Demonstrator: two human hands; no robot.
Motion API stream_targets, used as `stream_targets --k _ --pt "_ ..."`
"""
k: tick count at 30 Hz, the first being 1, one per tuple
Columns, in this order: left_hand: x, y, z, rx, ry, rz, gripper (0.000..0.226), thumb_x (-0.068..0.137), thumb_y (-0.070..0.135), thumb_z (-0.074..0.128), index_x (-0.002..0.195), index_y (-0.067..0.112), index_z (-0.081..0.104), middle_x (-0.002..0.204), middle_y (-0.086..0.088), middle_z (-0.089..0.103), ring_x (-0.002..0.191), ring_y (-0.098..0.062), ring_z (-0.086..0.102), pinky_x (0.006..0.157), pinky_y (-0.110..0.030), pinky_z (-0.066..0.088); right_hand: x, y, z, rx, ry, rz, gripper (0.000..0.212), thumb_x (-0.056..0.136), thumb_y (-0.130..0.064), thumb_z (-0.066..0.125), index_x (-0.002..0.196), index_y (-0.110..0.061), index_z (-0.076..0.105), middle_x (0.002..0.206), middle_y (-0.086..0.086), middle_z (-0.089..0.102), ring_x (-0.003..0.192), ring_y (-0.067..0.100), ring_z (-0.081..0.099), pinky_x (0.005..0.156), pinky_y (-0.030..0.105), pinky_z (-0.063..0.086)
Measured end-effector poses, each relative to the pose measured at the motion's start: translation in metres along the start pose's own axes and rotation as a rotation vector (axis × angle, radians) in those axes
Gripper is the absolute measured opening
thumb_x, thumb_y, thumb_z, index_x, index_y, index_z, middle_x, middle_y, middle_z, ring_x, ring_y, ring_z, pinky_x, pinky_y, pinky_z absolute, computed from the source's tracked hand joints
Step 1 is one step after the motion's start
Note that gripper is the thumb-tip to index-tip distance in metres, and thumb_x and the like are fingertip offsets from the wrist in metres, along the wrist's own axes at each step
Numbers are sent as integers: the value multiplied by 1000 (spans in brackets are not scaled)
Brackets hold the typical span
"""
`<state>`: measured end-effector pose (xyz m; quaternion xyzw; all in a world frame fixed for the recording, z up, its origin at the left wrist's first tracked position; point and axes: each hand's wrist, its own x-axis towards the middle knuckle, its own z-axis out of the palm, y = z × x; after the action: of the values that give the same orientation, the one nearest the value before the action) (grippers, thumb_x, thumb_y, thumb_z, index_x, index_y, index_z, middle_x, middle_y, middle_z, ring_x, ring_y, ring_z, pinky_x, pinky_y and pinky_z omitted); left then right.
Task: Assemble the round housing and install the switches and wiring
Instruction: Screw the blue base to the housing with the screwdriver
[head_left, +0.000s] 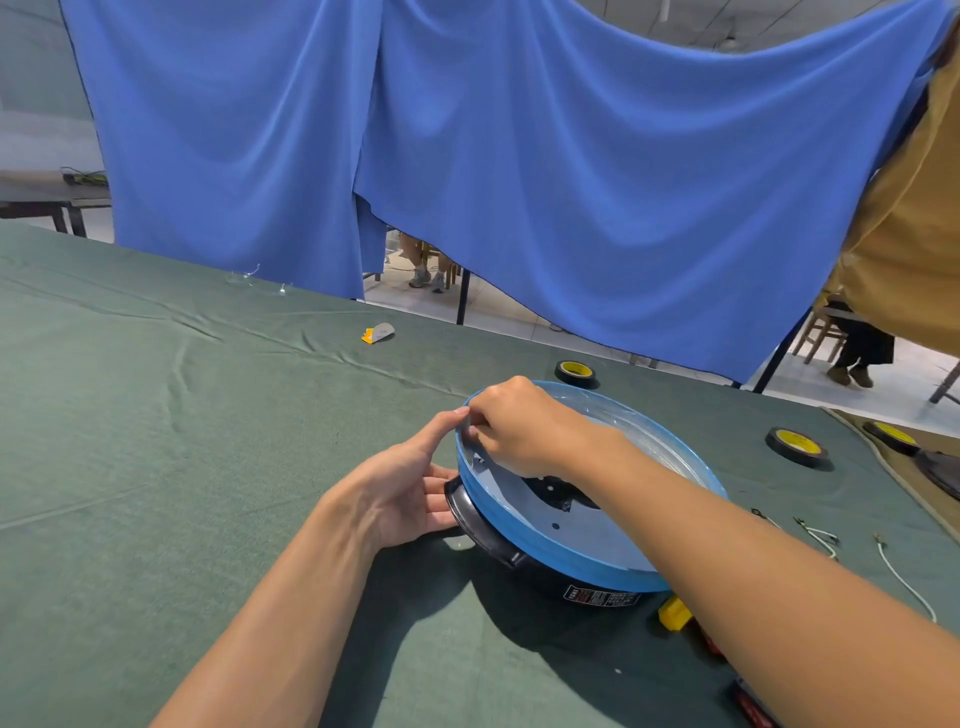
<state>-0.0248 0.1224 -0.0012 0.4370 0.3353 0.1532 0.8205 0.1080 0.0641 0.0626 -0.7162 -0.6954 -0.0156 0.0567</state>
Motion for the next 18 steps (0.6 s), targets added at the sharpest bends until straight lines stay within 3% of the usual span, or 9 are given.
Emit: stream_targets --k 6,10,13,16,18 --pt "-18 -9 5 -2 11 -34 96 52 53 82 119 -11 56 91 -19 71 70 -27 71 58 -32 58 -22 -10 -9 81 -39 1 22 88 -5 56 86 -21 71 89 4 69 83 23 63 73 42 57" --pt "-29 -18 10 -32 23 -48 92 57 50 82 119 -12 55 93 -20 70 71 -28 71 61 -35 59 -33 -18 -5 65 -18 16 16 89 -10 56 78 -17 66 85 7 65 77 24 61 72 44 56" --pt "-37 -24 15 -62 45 -38 91 53 46 85 116 -13 53 93 -21 70 73 -31 71 60 -36 59 -46 -23 -9 60 -32 19 16 94 -22 54 87 -17 68 91 8 66 80 24 60 72 42 55" --pt "-44 -28 16 -67 146 -1 78 66 44 82 112 -13 54 94 -23 70 71 -32 72 56 -37 58 -71 -15 -23 61 104 67 22 96 -38 53 90 -22 68 90 2 66 81 21 59 71 37 51" --pt "-48 -30 13 -73 217 32 72 70 45 79 109 -11 55 96 -24 69 70 -32 73 54 -37 59 -93 1 -34 105 235 138 22 96 -36 54 86 -21 67 86 -1 66 80 19 59 71 34 50"
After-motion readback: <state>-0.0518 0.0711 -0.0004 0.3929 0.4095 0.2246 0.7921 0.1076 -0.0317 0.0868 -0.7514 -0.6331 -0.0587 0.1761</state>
